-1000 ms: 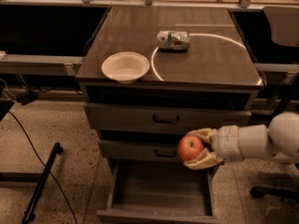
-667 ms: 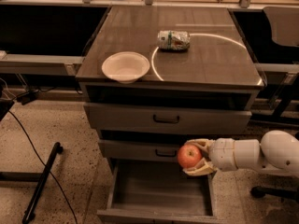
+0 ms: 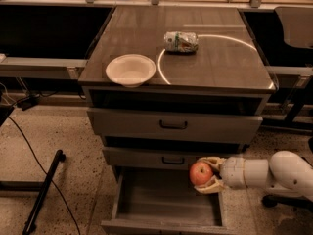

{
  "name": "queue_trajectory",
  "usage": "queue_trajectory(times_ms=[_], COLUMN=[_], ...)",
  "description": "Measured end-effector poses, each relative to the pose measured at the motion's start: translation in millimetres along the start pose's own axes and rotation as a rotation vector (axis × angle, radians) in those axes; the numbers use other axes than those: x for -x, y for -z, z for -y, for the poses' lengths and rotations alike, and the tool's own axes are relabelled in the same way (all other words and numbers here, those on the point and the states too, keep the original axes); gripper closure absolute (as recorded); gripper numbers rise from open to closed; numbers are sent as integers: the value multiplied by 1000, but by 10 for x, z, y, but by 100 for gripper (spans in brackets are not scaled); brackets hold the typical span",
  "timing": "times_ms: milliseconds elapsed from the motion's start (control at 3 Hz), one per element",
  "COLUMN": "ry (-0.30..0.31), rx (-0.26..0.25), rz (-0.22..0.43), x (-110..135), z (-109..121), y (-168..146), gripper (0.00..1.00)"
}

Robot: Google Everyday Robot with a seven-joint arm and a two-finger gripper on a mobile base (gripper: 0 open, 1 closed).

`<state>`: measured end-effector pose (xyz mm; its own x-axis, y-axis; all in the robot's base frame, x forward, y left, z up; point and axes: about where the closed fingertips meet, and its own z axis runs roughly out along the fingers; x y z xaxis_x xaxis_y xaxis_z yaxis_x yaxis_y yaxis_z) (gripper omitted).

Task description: Place apple into bottom drawer

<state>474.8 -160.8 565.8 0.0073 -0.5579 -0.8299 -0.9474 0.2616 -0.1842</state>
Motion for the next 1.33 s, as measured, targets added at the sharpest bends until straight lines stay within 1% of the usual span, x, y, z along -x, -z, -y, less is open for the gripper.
queue_trajectory(times_ms=[333,667,1000,1333], ry=[-19,38,29,-21], rx=[55,60,86,56], rz=[-8,40,35,42], x=[-709,-776,-887,-1251], z=[-265,-288,-296,-282], y=[-295,-284,-409,-756], gripper=[100,100,100,100])
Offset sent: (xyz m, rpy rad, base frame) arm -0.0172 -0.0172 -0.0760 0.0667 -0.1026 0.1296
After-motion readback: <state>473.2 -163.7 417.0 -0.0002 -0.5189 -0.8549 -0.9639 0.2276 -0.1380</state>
